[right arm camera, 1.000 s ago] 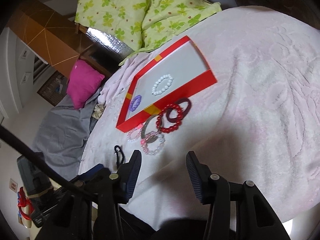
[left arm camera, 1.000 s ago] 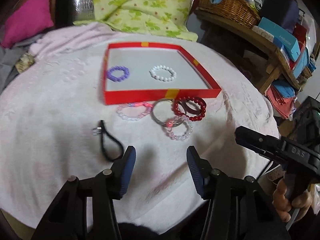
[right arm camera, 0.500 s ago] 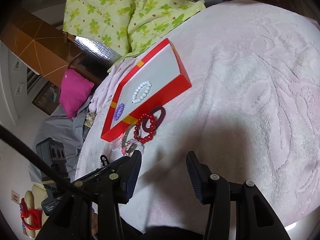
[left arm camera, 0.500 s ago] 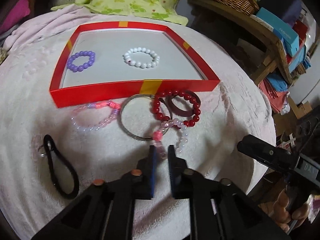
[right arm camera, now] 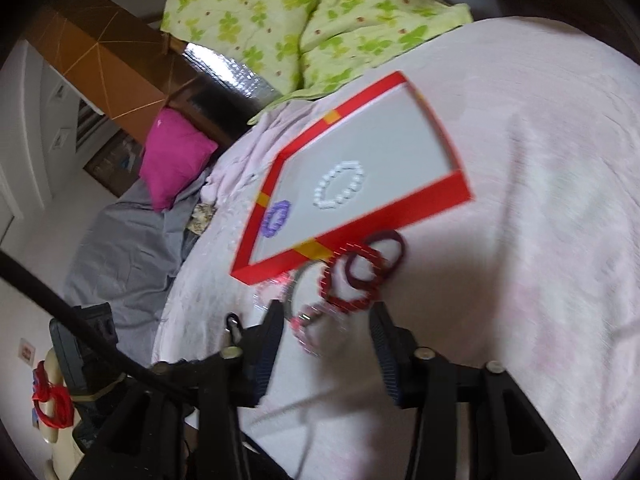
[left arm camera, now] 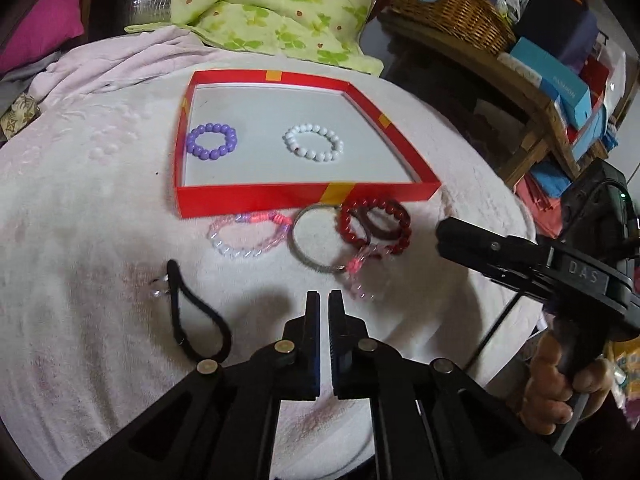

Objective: Organize jewelry
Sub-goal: 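Close the left tool on the pink bead bracelet while the right tool grasps the dark red bead bracelet, then carry the pink bracelet into the tray and release while the right tool drops the red bracelet there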

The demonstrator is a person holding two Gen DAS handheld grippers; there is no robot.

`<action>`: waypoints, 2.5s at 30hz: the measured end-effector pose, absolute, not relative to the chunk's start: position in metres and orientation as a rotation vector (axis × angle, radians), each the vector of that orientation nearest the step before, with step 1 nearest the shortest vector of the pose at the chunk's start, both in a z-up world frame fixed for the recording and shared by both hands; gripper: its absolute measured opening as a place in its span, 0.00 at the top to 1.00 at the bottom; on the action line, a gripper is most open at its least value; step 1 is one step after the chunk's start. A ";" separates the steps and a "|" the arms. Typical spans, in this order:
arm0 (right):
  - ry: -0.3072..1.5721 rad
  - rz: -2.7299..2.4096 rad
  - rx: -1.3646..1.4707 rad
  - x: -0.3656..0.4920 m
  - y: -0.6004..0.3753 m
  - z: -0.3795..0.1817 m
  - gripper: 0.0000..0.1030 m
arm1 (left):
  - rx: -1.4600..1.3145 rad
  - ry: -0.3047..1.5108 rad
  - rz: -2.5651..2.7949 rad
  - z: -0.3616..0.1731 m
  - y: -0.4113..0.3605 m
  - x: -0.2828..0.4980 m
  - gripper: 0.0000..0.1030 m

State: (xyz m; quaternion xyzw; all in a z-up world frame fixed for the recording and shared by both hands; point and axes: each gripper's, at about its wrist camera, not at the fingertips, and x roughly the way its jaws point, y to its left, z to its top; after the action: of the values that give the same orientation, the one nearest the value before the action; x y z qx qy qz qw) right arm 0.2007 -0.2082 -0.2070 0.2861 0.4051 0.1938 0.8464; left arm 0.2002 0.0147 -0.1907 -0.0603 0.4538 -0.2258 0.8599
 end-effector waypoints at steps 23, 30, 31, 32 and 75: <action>0.972 0.261 0.529 0.244 -0.204 -0.229 0.78 | -0.193 0.995 -0.462 -0.205 0.012 0.210 0.93; 0.973 0.240 0.449 0.235 -0.203 -0.223 0.89 | -0.195 0.938 -0.415 -0.177 0.033 0.205 0.93; 0.966 0.233 0.450 0.229 -0.209 -0.222 0.89 | -0.190 0.929 -0.413 -0.173 0.034 0.204 0.93; 0.963 0.230 0.454 0.226 -0.212 -0.221 0.89 | -0.186 0.921 -0.413 -0.170 0.034 0.203 0.93; 0.740 0.358 0.672 0.397 -0.212 -0.152 0.89 | -0.146 0.925 -0.443 -0.135 -0.011 0.407 0.93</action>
State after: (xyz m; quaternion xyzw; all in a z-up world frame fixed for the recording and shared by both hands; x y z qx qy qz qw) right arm 0.3970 -0.2124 -0.1524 0.3203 0.3527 0.1707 0.8625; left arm 0.4070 -0.0109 -0.1350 -0.0698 0.4420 -0.2119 0.8688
